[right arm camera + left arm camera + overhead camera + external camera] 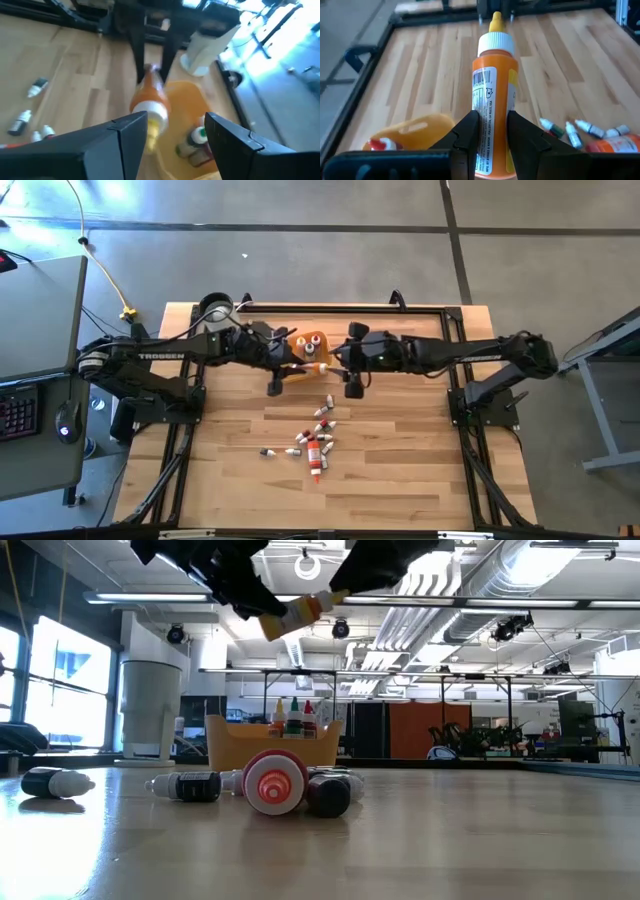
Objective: Pick & Place food coloring
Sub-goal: Adjust the large yellow food coloring bottle in the yellow bin
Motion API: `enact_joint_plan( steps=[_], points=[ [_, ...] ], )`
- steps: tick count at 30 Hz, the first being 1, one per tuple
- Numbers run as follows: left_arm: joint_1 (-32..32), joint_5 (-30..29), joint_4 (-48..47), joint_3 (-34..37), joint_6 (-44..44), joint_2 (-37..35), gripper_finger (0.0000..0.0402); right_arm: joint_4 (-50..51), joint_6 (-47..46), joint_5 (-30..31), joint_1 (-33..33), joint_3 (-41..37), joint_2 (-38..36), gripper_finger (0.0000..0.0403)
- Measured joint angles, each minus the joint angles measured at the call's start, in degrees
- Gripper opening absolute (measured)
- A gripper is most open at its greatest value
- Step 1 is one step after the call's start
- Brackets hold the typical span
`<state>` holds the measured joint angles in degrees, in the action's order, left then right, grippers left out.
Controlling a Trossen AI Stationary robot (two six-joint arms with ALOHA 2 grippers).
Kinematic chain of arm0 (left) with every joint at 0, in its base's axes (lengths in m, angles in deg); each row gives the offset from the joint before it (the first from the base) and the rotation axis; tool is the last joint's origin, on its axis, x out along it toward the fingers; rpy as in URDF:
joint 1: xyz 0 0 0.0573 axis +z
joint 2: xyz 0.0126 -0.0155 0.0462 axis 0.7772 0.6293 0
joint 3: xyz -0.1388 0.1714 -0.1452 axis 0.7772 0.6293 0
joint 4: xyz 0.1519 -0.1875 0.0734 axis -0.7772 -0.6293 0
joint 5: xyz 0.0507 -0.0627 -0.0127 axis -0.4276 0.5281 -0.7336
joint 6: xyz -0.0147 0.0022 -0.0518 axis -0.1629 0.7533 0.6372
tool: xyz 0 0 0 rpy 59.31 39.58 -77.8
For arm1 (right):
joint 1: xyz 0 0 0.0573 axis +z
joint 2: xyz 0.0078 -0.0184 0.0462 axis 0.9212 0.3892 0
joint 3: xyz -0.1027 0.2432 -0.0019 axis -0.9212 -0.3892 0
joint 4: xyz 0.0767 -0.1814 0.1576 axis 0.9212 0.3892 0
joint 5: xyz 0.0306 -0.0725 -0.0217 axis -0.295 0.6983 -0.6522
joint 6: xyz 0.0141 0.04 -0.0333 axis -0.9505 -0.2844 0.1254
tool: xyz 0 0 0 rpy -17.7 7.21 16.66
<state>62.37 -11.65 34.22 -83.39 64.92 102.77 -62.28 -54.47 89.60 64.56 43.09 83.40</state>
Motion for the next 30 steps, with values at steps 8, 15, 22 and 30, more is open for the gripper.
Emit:
enact_joint_plan(
  steps=[8, 15, 22, 30],
  points=[
    [-0.52, -3.0, 3.0, -0.15, -0.98, -0.15, 0.0081, -0.19, -1.79, -0.9, -0.51, -0.15, 3.85, 0.0193],
    [-0.54, -4.3, 2.42, -0.04, -1.03, 0.0, 0.0081, -0.82, -1.02, 0.77, -0.49, -0.07, 3.68, 0.0193],
    [-0.54, -4.3, 2.18, -0.04, -1.03, 0.0, 0.0081, -3.21, 0.75, 0.81, -0.49, -0.06, 3.68, 0.0193],
    [-0.51, -4.87, 2.23, -0.04, -1.03, 0.0, 0.0081, -2.98, 0.39, 2.72, -0.44, -0.04, 3.68, 0.0158]
  ],
)
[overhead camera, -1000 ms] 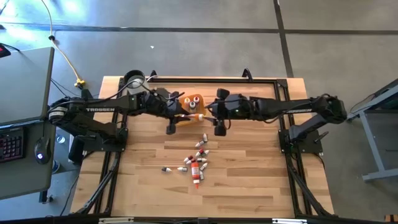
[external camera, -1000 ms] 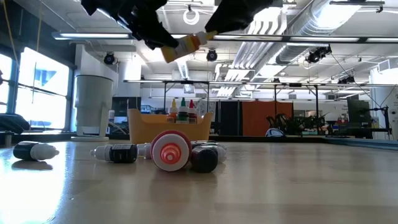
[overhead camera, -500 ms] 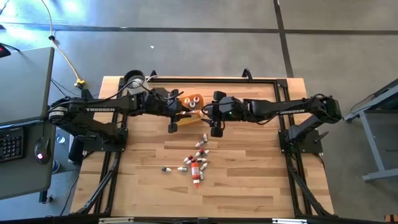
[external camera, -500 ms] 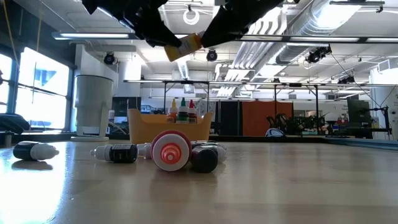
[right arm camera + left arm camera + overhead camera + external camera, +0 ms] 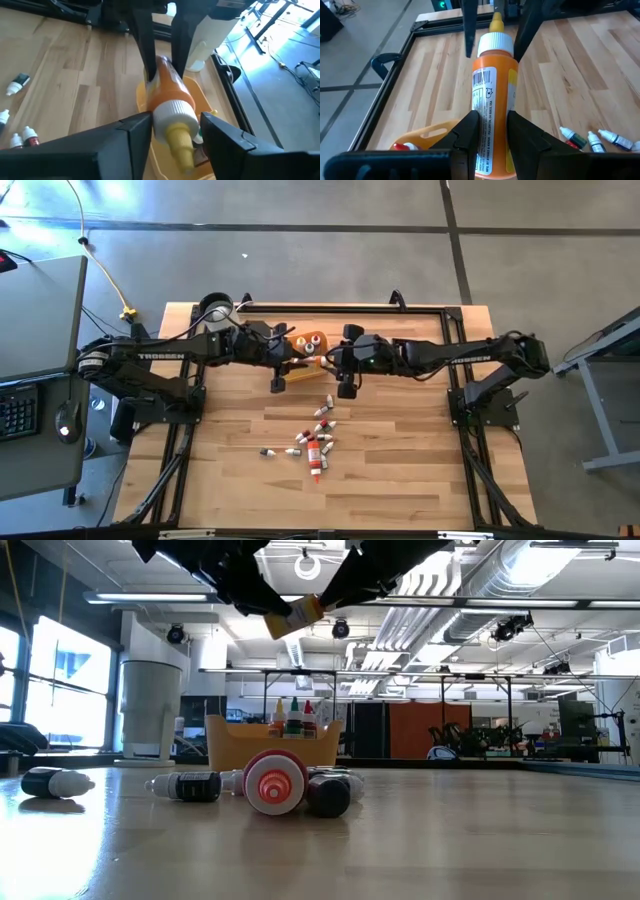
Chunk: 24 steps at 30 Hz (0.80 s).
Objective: Pick & Place food coloring
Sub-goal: Adjust the large yellow food coloring bottle in the yellow bin
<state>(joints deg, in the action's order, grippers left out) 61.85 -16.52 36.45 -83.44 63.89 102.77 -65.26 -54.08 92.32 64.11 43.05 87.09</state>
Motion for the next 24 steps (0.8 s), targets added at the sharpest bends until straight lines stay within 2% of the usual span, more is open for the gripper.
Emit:
enact_joint_plan(
  steps=[6, 14, 18, 24],
  points=[
    [0.0, -0.07, -0.02, 0.0, -0.04, 0.0, 0.0081, 0.27, -0.04, -0.2, 0.02, 0.0, 0.0, 0.0122],
    [0.0, 0.04, -0.63, 0.0, 0.0, 0.01, 0.0088, 1.32, 0.08, -0.4, 0.02, 0.02, 0.0, 0.0123],
    [-0.06, -1.92, -0.59, 0.0, -0.34, 0.02, 0.0117, 2.57, -1.05, -0.29, 0.02, 0.04, 0.0, 0.0117],
    [0.0, -9.5, -1.44, -0.02, -0.3, 0.0, 0.0176, 8.62, -2.39, 2.49, 0.0, 0.02, 0.0, 0.0118]
  ],
)
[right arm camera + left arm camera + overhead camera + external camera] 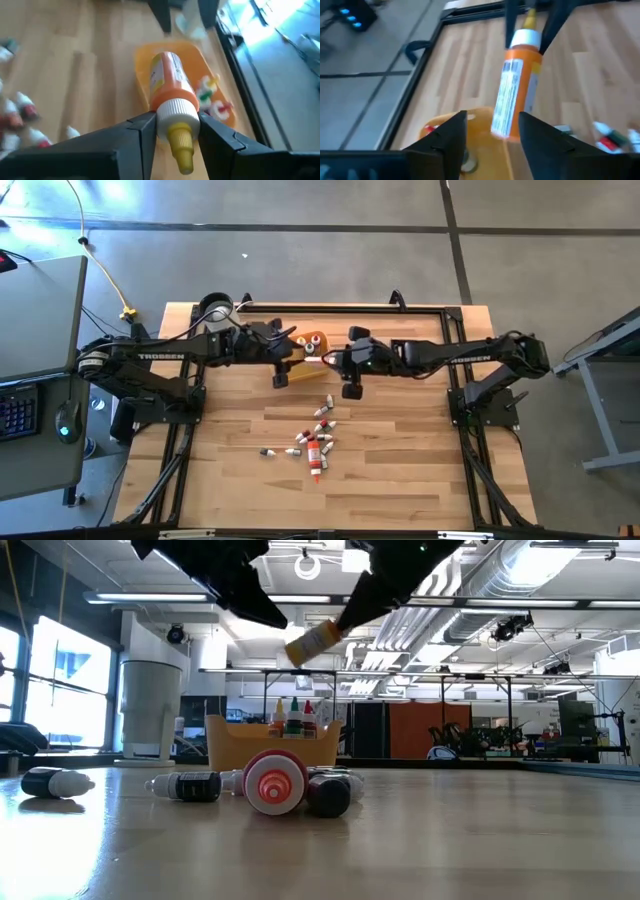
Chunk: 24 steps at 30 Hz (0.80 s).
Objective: Pick & Place food coloring
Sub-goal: Adjust the large yellow food coloring bottle in the yellow bin
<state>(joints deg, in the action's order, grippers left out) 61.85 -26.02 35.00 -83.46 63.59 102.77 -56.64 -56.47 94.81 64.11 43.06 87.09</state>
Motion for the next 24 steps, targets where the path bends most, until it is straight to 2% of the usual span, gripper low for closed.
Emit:
enact_joint_plan(
  steps=[3, 7, 10, 14, 18, 21, 24],
  points=[
    [0.0, -2.7, 0.55, 0.0, 0.5, 0.0, 0.019, 0.7, -0.89, 4.23, -0.21, 0.0, 0.19, 0.0116],
    [-0.02, -6.73, 0.89, -0.9, 0.58, 0.0, 0.0192, 0.97, 1.19, 3.45, -1.21, 0.04, 0.48, 0.0116],
    [-0.02, -9.57, 0.91, -1.49, 1.72, -0.02, 0.0192, 5.58, 2.74, 4.45, -1.86, 2.59, 2.39, 0.0117],
    [0.0, -12.93, 0.93, -1.64, 2.87, -0.02, 0.0193, 14.73, 5.81, 5.31, -3.36, 12.1, 8.56, 0.0117],
    [0.0, -15.89, 0.22, -1.66, 2.88, -0.02, 0.0193, 27.15, 8.23, 4.28, -5.79, 24.87, 18.3, 0.0118],
    [0.0, -16.18, -0.93, -1.66, 3.49, -0.02, 0.0193, 37.81, 8.45, 4.97, -7.56, 32.86, 25.26, 0.0118],
    [0.0, -16.1, -3.39, -1.66, 3.71, -0.02, 0.0193, 42.33, 10.19, 5.03, -8.8, 37.91, 30.5, 0.0118]
  ],
)
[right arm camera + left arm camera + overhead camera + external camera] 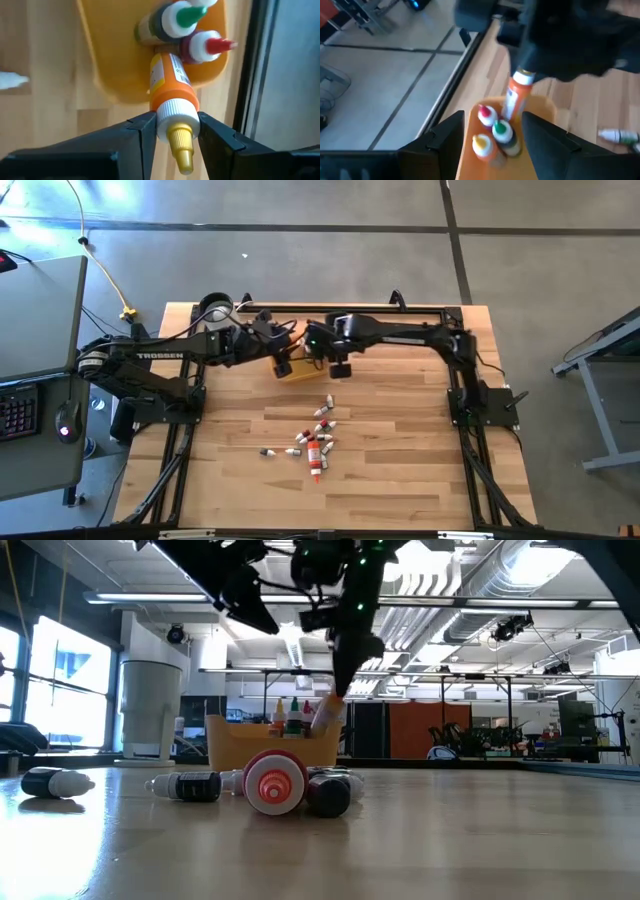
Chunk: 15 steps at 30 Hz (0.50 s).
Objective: Pick & Place food coloring
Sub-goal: Adjust the large yellow food coloring bottle in the yellow bin
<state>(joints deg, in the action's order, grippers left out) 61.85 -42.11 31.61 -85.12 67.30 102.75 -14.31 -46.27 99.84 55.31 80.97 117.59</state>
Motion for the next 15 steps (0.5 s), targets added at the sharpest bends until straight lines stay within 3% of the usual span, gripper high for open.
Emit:
enact_joint_plan(
  steps=[6, 15],
  points=[
    [0.0, -0.04, -4.17, 0.02, 0.71, 0.0, 0.0193, 0.49, 4.48, -0.94, -1.44, 4.34, 5.18, 0.0118],
    [0.0, -0.02, -5.15, 0.0, 1.44, 0.0, 0.0193, 2.03, 4.49, -5.44, -3.53, 3.1, 5.98, 0.0119]
  ],
)
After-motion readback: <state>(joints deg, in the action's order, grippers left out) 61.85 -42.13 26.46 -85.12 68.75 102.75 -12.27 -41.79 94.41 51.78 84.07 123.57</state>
